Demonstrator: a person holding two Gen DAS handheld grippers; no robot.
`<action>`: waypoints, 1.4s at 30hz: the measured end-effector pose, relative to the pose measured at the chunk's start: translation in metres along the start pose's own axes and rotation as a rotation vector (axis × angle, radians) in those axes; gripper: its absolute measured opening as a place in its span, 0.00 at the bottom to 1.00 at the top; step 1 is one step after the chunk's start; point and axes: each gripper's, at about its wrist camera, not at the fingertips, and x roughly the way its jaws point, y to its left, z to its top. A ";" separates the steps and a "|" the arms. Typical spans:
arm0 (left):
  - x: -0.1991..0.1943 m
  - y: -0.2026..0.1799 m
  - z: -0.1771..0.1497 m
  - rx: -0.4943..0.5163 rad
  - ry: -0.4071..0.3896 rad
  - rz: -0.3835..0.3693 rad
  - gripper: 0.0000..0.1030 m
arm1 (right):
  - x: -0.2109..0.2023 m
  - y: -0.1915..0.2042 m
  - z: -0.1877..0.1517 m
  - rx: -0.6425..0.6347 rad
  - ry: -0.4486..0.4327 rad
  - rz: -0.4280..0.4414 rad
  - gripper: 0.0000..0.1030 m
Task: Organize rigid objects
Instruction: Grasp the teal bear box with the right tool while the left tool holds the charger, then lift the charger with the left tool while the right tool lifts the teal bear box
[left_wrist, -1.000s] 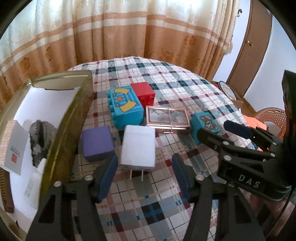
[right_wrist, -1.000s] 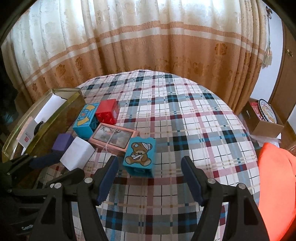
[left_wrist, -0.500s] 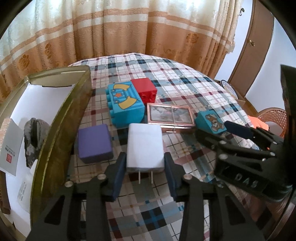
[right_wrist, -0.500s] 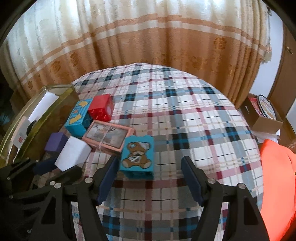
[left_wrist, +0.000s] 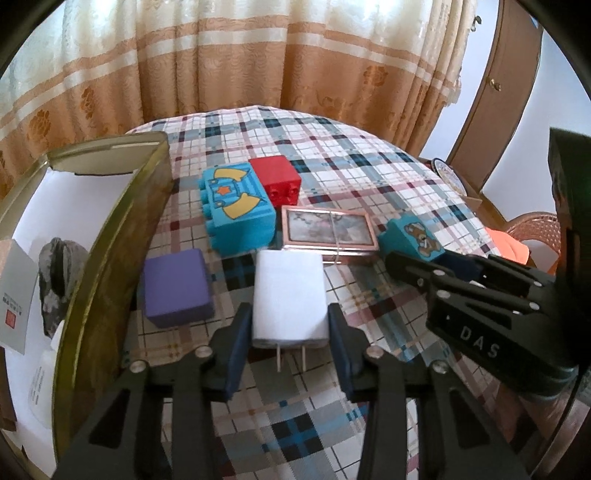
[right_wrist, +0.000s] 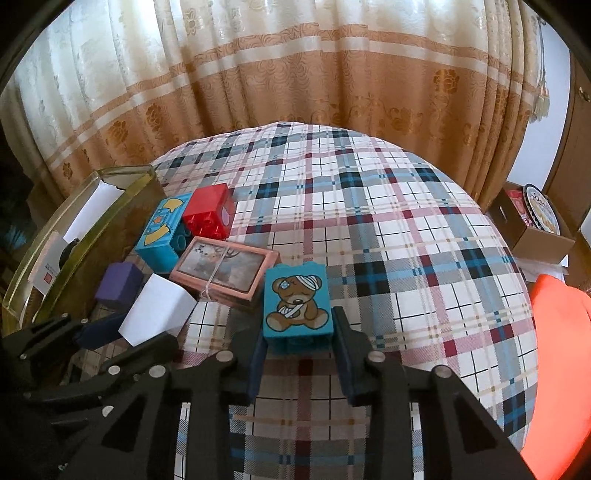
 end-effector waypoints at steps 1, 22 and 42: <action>-0.001 0.001 0.000 -0.004 0.000 -0.001 0.39 | 0.000 0.000 0.000 0.000 -0.001 0.001 0.34; -0.015 0.013 -0.011 -0.035 -0.030 -0.017 0.39 | -0.005 0.000 -0.001 -0.005 -0.027 0.008 0.33; -0.021 0.002 -0.016 0.012 -0.056 0.006 0.39 | -0.011 0.004 0.000 -0.027 -0.055 0.009 0.33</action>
